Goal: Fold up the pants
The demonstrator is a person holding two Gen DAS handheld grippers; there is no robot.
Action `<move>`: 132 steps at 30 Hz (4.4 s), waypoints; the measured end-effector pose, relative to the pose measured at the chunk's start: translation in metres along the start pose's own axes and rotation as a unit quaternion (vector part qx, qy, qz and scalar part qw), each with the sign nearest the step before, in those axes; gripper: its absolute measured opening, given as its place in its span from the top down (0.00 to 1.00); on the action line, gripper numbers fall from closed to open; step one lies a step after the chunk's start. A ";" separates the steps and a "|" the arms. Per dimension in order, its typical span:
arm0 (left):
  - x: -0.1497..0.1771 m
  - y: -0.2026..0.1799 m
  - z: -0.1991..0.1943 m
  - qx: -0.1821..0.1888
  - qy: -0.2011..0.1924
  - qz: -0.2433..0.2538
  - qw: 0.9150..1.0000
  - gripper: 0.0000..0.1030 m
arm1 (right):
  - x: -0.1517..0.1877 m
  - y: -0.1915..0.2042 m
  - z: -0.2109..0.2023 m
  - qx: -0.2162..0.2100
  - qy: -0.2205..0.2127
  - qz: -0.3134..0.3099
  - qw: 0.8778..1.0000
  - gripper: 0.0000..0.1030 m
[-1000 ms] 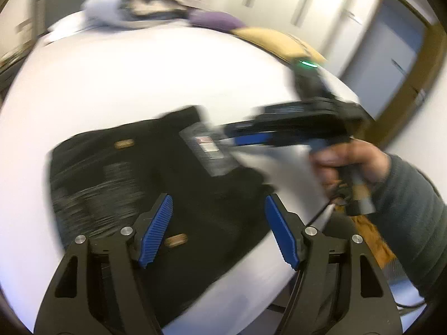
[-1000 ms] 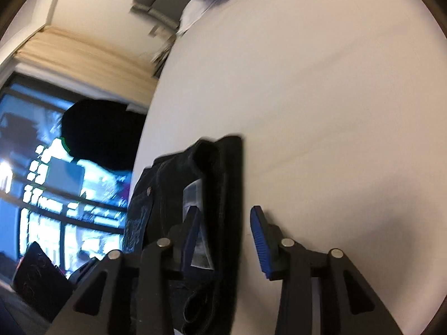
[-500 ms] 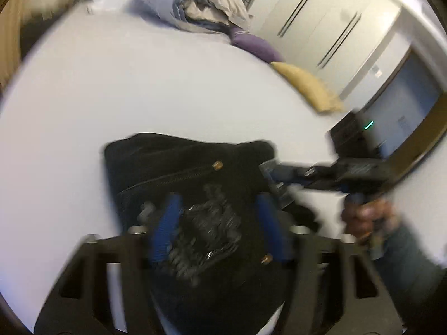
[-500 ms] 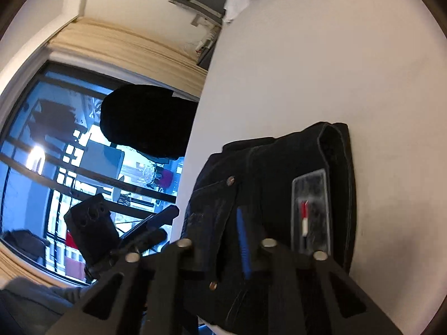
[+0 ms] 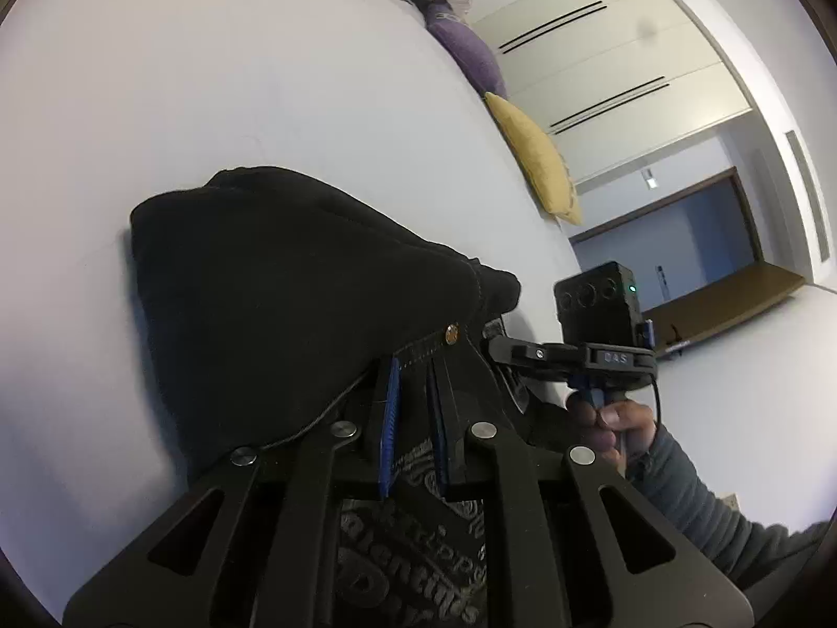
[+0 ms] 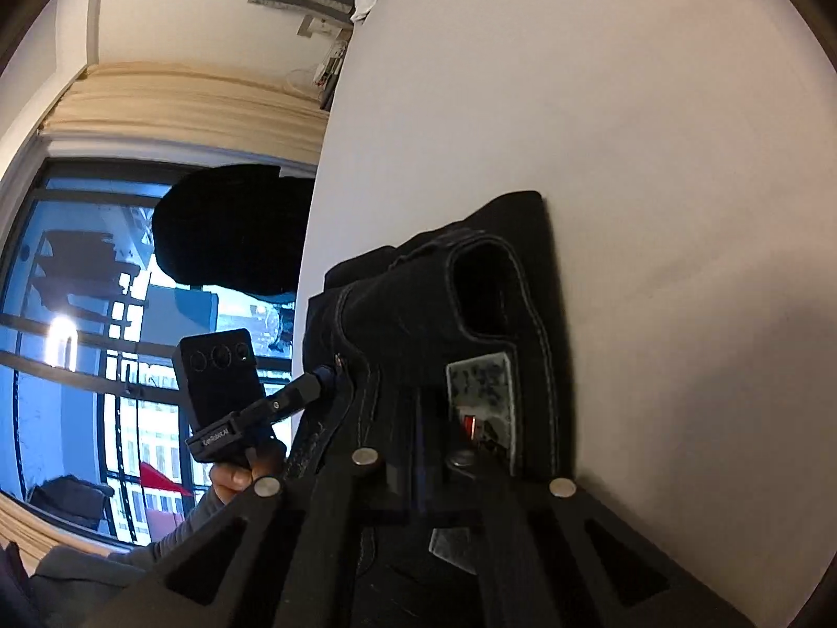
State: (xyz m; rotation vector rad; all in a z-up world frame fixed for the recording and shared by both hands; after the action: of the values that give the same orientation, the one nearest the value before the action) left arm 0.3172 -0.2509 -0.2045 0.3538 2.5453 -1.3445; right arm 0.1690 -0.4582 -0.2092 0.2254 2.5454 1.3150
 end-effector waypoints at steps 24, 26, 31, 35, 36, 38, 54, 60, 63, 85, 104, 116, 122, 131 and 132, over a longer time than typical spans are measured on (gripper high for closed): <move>0.126 -0.036 -0.050 0.105 0.018 0.011 0.994 0.92 | 0.009 0.015 0.002 0.078 -0.032 -0.026 0.996 1.00; 0.131 -0.040 -0.042 0.099 0.022 0.017 0.995 0.92 | 0.009 0.016 0.002 0.084 -0.035 -0.028 0.995 1.00; 0.137 -0.040 -0.014 0.073 0.029 0.024 0.997 0.93 | 0.014 0.028 -0.005 0.093 -0.037 -0.030 0.995 1.00; 0.135 -0.043 -0.002 0.029 0.037 0.041 0.998 0.94 | 0.053 0.046 0.000 0.078 -0.006 -0.075 0.994 0.96; 0.135 -0.044 0.001 0.021 0.039 0.042 0.998 0.94 | 0.059 0.042 0.001 0.081 -0.004 -0.076 0.994 0.96; 0.133 -0.044 0.005 0.009 0.044 0.046 0.998 0.94 | 0.072 0.027 -0.006 0.053 -0.022 -0.056 0.997 1.00; 0.115 -0.078 0.019 -0.104 0.044 0.094 0.989 0.94 | 0.101 0.025 -0.064 0.084 -0.069 -0.057 0.992 0.96; 0.102 -0.106 -0.021 -0.297 0.007 0.150 0.943 0.89 | 0.088 0.023 -0.104 0.104 -0.132 -0.047 0.985 0.13; 0.082 -0.102 -0.040 -0.338 -0.018 0.130 0.932 0.87 | 0.081 0.004 -0.092 0.107 -0.107 -0.023 0.988 0.13; 0.044 -0.055 0.009 -0.334 0.019 0.091 0.938 0.23 | 0.038 0.012 -0.042 0.137 -0.012 -0.067 0.988 0.19; 0.038 -0.054 0.037 -0.283 0.039 0.067 0.956 0.74 | 0.041 0.039 -0.037 0.238 -0.021 -0.111 0.965 0.75; 0.025 -0.065 -0.006 -0.259 -0.018 0.044 0.965 0.82 | 0.035 0.113 -0.045 0.272 -0.053 -0.191 0.941 0.82; -0.022 -0.056 -0.059 -0.288 -0.064 0.055 0.954 0.82 | -0.022 0.147 -0.014 0.256 -0.063 -0.223 0.938 0.82; -0.105 0.003 -0.089 -0.334 -0.081 0.060 0.937 0.82 | -0.130 0.143 0.057 0.232 -0.050 -0.213 0.948 0.82; -0.108 0.008 -0.083 -0.336 -0.079 0.059 0.937 0.82 | -0.139 0.137 0.064 0.233 -0.045 -0.209 0.949 0.82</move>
State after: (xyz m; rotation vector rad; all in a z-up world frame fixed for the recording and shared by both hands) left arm 0.4130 -0.1880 -0.1303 0.2392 2.5991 -0.3843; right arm 0.3234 -0.3652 -0.1100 -0.1600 2.5915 0.5319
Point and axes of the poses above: each gripper's, at about its wrist camera, not at the fingertips, and z roughly the way its jaws point, y to its left, x to its underside, the point moved 5 cm from there along z, roughly the way its jaws point, and after that the axes turned 3 degrees about y, right-handed, at the moved point
